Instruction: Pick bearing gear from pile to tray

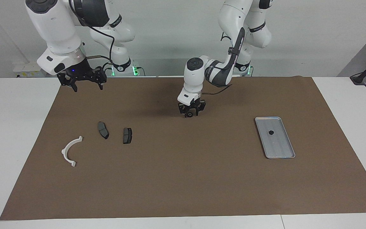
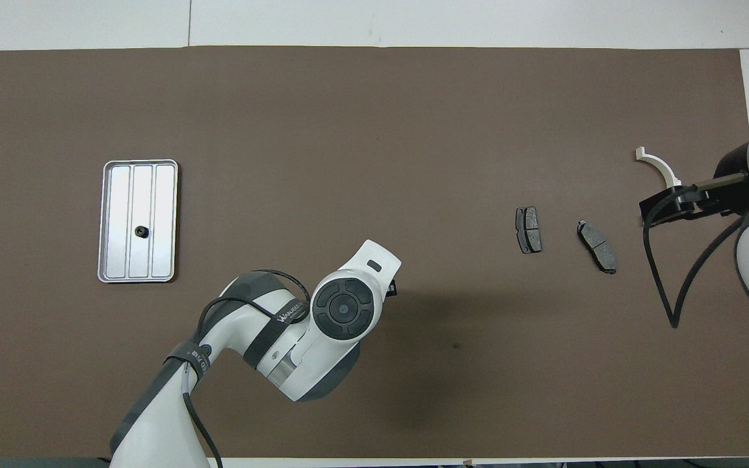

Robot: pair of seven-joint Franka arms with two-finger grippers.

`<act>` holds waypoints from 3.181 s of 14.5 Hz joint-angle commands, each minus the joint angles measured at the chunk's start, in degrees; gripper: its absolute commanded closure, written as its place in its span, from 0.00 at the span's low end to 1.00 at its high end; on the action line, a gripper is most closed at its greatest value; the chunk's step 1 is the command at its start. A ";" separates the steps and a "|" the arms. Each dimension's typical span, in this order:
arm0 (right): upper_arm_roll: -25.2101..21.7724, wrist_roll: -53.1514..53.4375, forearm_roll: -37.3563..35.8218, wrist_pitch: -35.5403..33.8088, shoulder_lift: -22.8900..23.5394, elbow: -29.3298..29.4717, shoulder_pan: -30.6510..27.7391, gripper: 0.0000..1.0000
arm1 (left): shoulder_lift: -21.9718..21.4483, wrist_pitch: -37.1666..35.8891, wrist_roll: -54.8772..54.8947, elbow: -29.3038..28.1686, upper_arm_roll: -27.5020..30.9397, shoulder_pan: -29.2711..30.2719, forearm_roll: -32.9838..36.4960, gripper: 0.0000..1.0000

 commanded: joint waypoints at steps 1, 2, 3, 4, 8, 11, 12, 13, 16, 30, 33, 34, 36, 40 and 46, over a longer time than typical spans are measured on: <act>0.03 -0.90 -0.22 -0.21 -0.95 -1.25 -0.46 0.00 | -0.47 1.51 -1.71 -1.26 1.08 -1.34 0.01 0.69; 0.03 -0.64 -0.05 0.32 -0.95 -1.25 -0.46 0.00 | -0.47 1.51 -1.80 -1.26 1.08 -1.34 0.01 0.77; 0.03 0.23 0.04 1.80 -0.86 -1.34 -0.54 0.00 | -0.47 1.51 -1.80 -1.17 1.08 -1.34 0.01 0.80; 0.03 1.20 0.39 3.99 -0.86 -1.69 -0.63 0.00 | -0.47 1.42 -1.71 -1.17 1.17 -1.25 0.01 0.82; 0.20 1.74 0.75 7.36 -1.04 -2.74 -1.34 0.00 | -0.64 -0.42 -1.10 0.84 1.43 -0.20 0.18 0.83; 0.20 1.21 0.75 7.53 -0.95 -2.66 -1.25 0.00 | -3.09 -8.39 2.84 5.67 1.61 3.56 0.45 0.83; 0.20 1.30 0.75 8.40 -0.86 -2.74 -1.25 0.00 | -4.33 -11.56 5.65 7.34 1.69 5.23 0.45 0.83; 0.20 1.30 0.75 8.58 -0.77 -2.83 -1.25 0.00 | -5.82 -14.72 8.81 8.92 1.70 7.86 0.45 0.83; 0.29 1.91 1.10 8.67 -0.68 -2.92 -1.25 0.00 | -8.64 -22.29 19.96 12.88 1.69 16.82 0.01 0.83; 0.11 2.70 4.44 8.94 -0.60 -2.83 -1.07 0.00 | -2.51 -5.20 53.57 7.63 1.78 43.04 -2.28 0.86; 0.11 2.62 4.53 8.94 -0.68 -2.83 -0.90 0.00 | 0.66 -0.79 53.05 7.09 1.70 42.78 -2.28 0.86; 0.11 2.62 4.53 8.94 -0.68 -2.83 -0.90 0.00 | 1.54 0.53 53.05 7.09 1.78 42.78 -2.28 0.86; 0.11 2.70 4.53 8.50 -0.68 -2.92 -0.90 0.00 | 2.69 1.59 52.96 7.01 1.78 42.78 -2.28 0.86; 0.11 2.70 4.53 8.15 -0.77 -2.83 -0.98 0.00 | 2.96 4.04 52.87 5.78 1.78 42.78 -2.28 0.86; 0.11 2.70 4.61 8.15 -0.86 -2.83 -1.34 0.00 | 3.84 6.52 52.52 4.46 1.70 42.61 -2.28 0.86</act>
